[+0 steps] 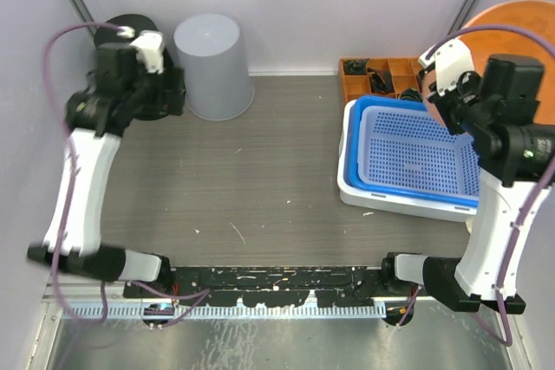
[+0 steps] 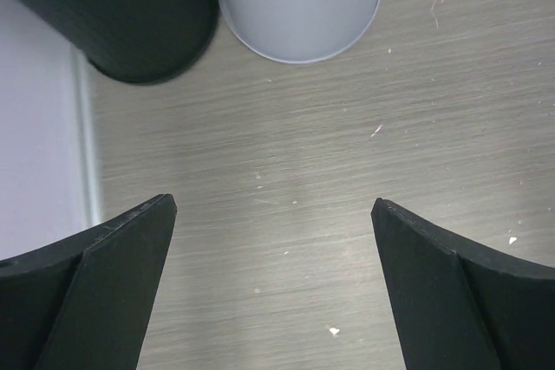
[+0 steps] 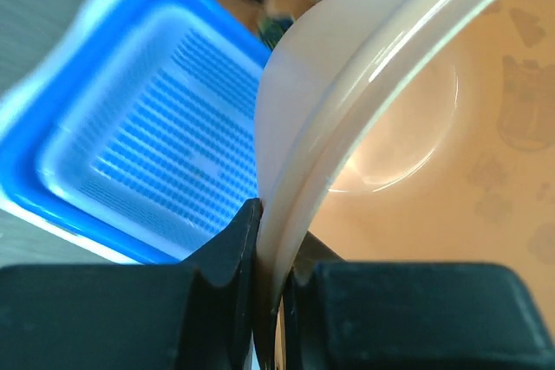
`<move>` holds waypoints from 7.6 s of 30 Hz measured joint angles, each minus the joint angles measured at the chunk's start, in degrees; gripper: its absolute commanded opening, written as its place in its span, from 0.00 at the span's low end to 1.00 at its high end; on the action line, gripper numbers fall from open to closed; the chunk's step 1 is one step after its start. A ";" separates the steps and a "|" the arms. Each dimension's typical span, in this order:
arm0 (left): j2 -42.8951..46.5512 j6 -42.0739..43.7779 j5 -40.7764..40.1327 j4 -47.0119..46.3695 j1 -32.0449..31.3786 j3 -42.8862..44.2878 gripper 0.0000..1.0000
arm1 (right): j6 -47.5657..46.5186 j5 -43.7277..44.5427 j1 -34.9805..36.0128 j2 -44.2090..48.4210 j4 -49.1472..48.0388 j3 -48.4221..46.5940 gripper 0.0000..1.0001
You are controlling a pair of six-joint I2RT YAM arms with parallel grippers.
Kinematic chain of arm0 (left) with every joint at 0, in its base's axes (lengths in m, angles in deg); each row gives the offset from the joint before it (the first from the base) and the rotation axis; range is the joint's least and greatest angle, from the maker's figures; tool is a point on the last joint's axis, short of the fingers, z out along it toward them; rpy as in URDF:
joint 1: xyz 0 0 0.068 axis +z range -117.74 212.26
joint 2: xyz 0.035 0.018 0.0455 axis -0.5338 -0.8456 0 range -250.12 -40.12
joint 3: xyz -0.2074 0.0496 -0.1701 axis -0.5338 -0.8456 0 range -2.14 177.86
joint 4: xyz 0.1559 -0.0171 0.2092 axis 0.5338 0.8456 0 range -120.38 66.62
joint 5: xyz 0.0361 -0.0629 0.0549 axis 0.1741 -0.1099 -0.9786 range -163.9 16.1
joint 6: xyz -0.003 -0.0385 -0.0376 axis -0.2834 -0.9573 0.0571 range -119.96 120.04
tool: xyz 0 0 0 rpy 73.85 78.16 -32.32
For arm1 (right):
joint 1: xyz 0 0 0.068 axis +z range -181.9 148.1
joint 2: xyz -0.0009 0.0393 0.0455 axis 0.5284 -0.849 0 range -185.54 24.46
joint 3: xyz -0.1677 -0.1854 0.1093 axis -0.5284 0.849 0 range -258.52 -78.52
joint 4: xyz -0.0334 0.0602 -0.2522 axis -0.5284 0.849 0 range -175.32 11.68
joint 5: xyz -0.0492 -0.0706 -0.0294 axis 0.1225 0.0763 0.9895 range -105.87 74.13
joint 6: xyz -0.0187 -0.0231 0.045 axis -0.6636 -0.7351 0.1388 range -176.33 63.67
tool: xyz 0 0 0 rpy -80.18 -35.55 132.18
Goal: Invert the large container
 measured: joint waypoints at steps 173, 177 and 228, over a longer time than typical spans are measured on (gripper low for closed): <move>-2.99 33.07 -15.85 -6.14 -61.70 -30.99 0.94 | 14.82 -21.86 3.85 18.78 -28.20 58.84 1.00; -6.69 36.96 -19.45 -14.78 -65.16 -34.10 0.95 | 15.63 -12.50 3.74 18.78 -28.94 55.91 1.00; -59.32 37.68 -8.17 -14.27 -27.21 26.62 0.97 | 22.77 -21.84 3.17 7.06 -37.42 62.97 0.91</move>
